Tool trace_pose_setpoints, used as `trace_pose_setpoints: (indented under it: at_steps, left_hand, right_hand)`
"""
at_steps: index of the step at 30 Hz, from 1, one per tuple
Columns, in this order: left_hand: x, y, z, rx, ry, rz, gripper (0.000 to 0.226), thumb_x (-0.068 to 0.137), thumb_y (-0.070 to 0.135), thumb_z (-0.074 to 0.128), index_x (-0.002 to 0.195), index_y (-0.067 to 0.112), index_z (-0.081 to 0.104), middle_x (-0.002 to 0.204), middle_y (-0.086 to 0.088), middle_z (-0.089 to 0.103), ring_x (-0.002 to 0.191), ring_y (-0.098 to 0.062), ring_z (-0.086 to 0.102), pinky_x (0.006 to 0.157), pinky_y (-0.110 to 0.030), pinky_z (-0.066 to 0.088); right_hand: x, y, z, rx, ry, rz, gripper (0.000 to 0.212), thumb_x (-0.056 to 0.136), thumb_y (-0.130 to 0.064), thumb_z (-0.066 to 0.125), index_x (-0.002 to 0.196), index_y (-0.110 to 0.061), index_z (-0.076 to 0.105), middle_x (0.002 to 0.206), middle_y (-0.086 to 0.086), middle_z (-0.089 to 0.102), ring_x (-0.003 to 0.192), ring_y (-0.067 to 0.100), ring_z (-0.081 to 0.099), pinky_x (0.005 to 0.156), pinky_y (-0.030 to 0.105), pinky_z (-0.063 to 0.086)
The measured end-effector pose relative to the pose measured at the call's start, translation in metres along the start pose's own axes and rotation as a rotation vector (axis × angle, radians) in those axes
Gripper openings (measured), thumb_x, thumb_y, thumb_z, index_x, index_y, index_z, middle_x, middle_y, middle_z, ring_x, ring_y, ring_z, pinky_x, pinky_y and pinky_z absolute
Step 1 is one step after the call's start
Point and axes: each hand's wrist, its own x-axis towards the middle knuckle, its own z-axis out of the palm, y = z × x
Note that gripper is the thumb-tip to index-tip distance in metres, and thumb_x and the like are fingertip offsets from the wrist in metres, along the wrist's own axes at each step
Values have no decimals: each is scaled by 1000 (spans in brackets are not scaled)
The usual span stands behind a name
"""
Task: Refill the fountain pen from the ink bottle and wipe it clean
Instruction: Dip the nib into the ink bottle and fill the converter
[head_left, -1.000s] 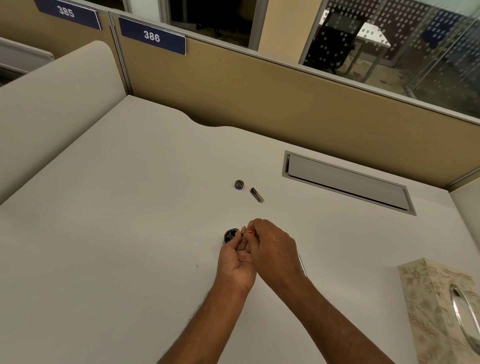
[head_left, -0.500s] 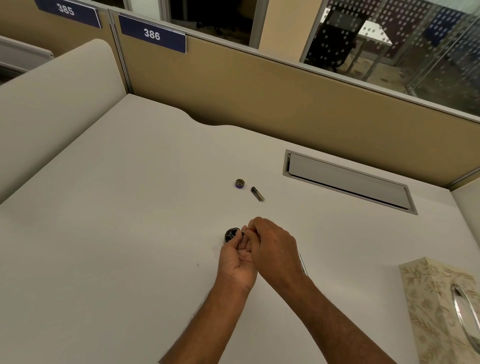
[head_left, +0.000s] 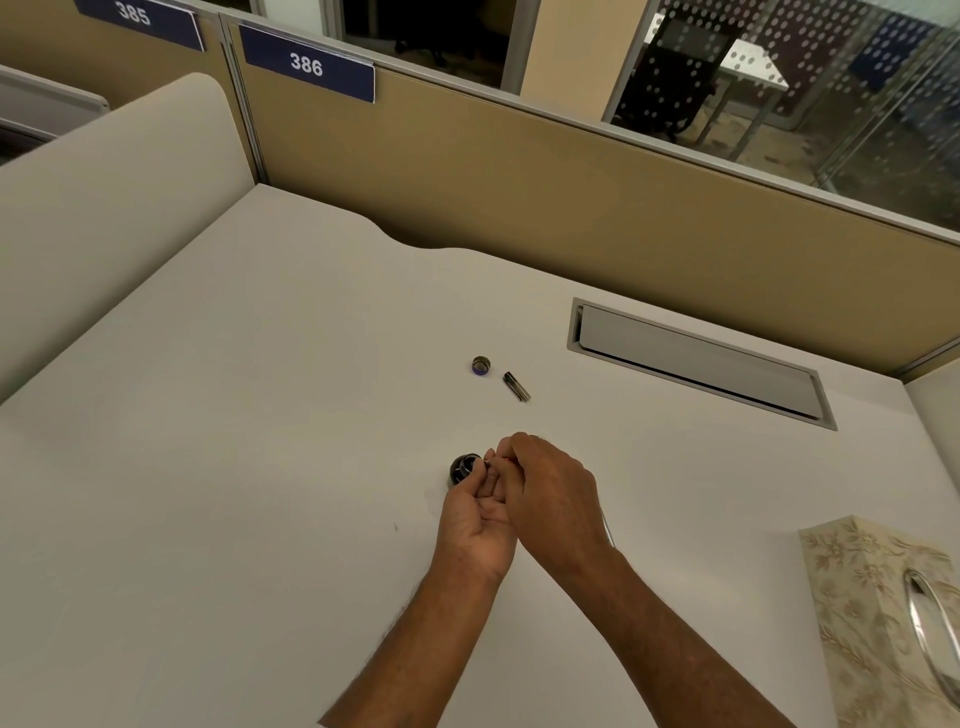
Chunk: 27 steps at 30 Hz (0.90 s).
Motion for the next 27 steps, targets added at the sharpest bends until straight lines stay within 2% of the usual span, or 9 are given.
trace_pose_setpoints:
  at_steps: [4, 6, 9, 11, 14, 17, 20, 23, 27]
  left_hand:
    - [2, 0, -1, 19, -10, -1, 27, 106, 16, 49, 107, -4, 67, 82, -20, 80, 67, -27, 80, 55, -38, 65]
    - [2, 0, -2, 16, -16, -1, 28, 106, 15, 49, 105, -4, 68, 83, -20, 80, 68, -28, 80, 53, -38, 65]
    - [1, 0, -2, 16, -21, 4, 27, 106, 14, 50, 106, -5, 68, 85, -22, 80, 70, -30, 80, 54, -38, 65]
    - [0, 0, -1, -2, -16, 13, 25, 106, 13, 50, 106, -5, 67, 82, -22, 80, 68, -29, 80, 51, -37, 63]
    - [0, 0, 0, -22, -14, 10, 24, 106, 13, 49, 106, -5, 66, 78, -21, 79, 64, -27, 79, 47, -34, 62]
    - [-1, -1, 1, 3, -9, 5, 26, 107, 15, 49, 113, -5, 65, 79, -21, 79, 64, -26, 80, 49, -35, 63]
    - [-2, -1, 1, 6, -8, -1, 27, 107, 15, 49, 111, -6, 66, 77, -20, 79, 62, -26, 79, 49, -35, 63]
    - [-3, -1, 0, 16, -2, -3, 28, 107, 16, 49, 115, -5, 65, 78, -19, 79, 62, -25, 79, 51, -35, 64]
    - [-2, -1, -2, 17, 5, -6, 29, 106, 17, 50, 123, -2, 65, 91, -18, 77, 67, -26, 79, 53, -34, 65]
  right_hand:
    - [1, -2, 0, -16, 66, 2, 33, 94, -17, 70, 66, -21, 51, 58, -14, 43, 49, 8, 41, 45, 20, 32]
    - [1, -1, 0, -17, 62, 18, 35, 94, -21, 69, 68, -24, 47, 59, -14, 44, 50, 7, 42, 46, 18, 28]
    - [-1, 0, -2, 2, -10, 35, 20, 98, -29, 61, 81, -20, 62, 71, -10, 62, 61, 10, 57, 53, 26, 47]
    - [-1, 0, -5, 12, -42, 18, 14, 100, -24, 58, 90, -18, 66, 81, -5, 68, 69, 13, 63, 62, 34, 56]
    - [0, -2, -6, 11, -38, 12, 17, 100, -18, 57, 86, -14, 65, 77, -1, 68, 66, 16, 62, 62, 39, 56]
    - [0, -4, -3, -1, -2, 19, 22, 100, -19, 59, 79, -12, 62, 69, 0, 65, 58, 16, 58, 54, 35, 53]
    - [0, -6, -1, -2, 17, 22, 23, 99, -18, 59, 77, -13, 60, 66, -1, 64, 55, 14, 54, 52, 31, 48]
    - [0, -6, 0, 2, 16, 24, 21, 99, -19, 59, 79, -13, 61, 68, -1, 64, 57, 14, 55, 53, 33, 51]
    - [-2, -4, 3, 45, -5, 20, 18, 99, -17, 57, 82, -12, 61, 77, 1, 64, 69, 19, 59, 61, 40, 55]
